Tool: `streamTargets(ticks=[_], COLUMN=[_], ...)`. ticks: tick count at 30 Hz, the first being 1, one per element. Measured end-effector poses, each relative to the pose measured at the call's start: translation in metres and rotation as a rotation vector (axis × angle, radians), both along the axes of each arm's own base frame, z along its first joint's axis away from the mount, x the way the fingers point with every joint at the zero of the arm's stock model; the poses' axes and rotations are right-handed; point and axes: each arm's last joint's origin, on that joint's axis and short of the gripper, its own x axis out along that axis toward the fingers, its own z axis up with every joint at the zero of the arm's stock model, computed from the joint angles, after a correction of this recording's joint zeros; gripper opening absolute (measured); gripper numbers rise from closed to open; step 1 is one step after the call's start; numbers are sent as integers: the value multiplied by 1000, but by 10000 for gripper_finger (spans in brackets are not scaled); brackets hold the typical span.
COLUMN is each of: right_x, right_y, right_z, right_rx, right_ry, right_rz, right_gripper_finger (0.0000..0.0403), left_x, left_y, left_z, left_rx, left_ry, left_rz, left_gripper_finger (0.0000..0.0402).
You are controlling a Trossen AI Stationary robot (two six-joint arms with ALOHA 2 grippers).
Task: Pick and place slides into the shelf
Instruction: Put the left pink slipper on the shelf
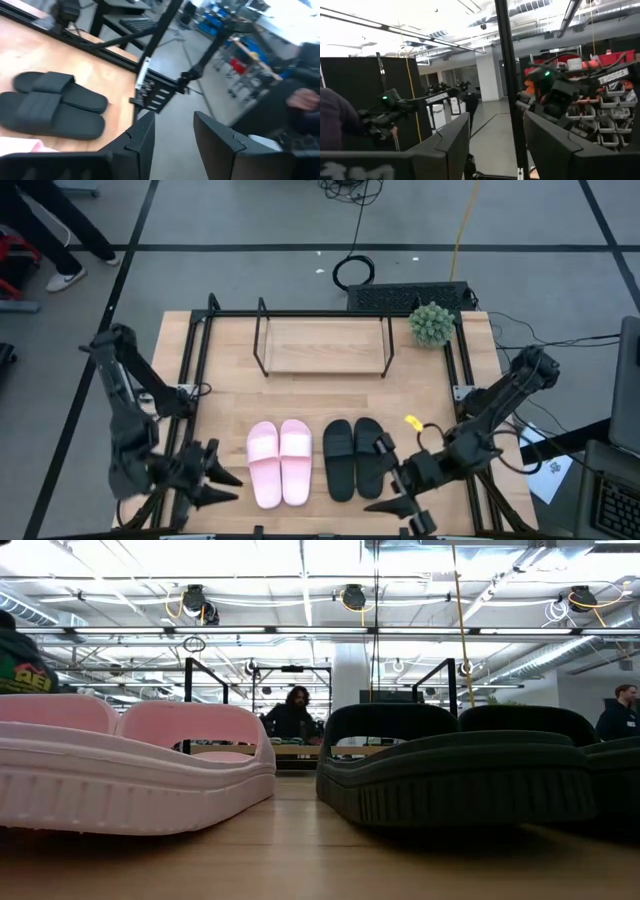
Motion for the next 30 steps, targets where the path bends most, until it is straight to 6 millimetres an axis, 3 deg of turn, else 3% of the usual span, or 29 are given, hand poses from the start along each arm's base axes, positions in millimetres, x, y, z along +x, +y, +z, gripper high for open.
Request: streamTargets(ticks=[5, 17, 25, 30], right_x=[1, -12, -11, -10], right_y=[1, 7, 8, 9], right_z=[2, 9, 2, -1], right_rx=[-23, -17, -59, -79], right_ry=[-13, -30, 33, 51], right_rz=[-9, 107, 110, 109], right_gripper_finger=[176, 176, 176, 176], left_x=[10, 52, 60, 68], left_y=[-23, -56, -54, -49], left_z=[-15, -81, -130, -146], left_rx=[83, 366, 482, 534], left_ry=[99, 679, 863, 916], left_rz=[102, 190, 385, 444], left_gripper_finger=[136, 136, 136, 136])
